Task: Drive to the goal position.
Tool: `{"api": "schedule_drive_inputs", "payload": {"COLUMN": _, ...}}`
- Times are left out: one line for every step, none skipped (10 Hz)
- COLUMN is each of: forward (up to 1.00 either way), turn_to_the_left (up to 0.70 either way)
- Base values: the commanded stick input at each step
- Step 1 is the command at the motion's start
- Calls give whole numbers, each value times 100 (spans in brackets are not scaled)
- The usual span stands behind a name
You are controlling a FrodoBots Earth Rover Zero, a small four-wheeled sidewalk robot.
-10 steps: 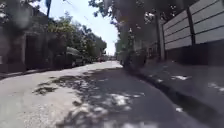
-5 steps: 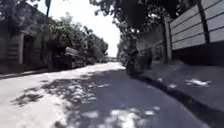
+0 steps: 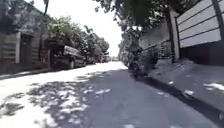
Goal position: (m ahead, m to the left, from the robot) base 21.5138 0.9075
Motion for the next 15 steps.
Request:
{"api": "schedule_drive_inputs", "payload": {"forward": 100, "turn_to_the_left": 0}}
{"api": "schedule_drive_inputs", "payload": {"forward": 100, "turn_to_the_left": 0}}
{"api": "schedule_drive_inputs", "payload": {"forward": 100, "turn_to_the_left": 0}}
{"api": "schedule_drive_inputs", "payload": {"forward": 100, "turn_to_the_left": 0}}
{"api": "schedule_drive_inputs", "payload": {"forward": 100, "turn_to_the_left": 0}}
{"api": "schedule_drive_inputs", "payload": {"forward": 100, "turn_to_the_left": 0}}
{"api": "schedule_drive_inputs", "payload": {"forward": 100, "turn_to_the_left": 0}}
{"api": "schedule_drive_inputs", "payload": {"forward": 100, "turn_to_the_left": 0}}
{"api": "schedule_drive_inputs", "payload": {"forward": 100, "turn_to_the_left": 0}}
{"api": "schedule_drive_inputs", "payload": {"forward": 100, "turn_to_the_left": 0}}
{"api": "schedule_drive_inputs", "payload": {"forward": 100, "turn_to_the_left": 0}}
{"api": "schedule_drive_inputs", "payload": {"forward": 100, "turn_to_the_left": 0}}
{"api": "schedule_drive_inputs", "payload": {"forward": 100, "turn_to_the_left": 0}}
{"api": "schedule_drive_inputs", "payload": {"forward": 100, "turn_to_the_left": 0}}
{"api": "schedule_drive_inputs", "payload": {"forward": 100, "turn_to_the_left": 0}}
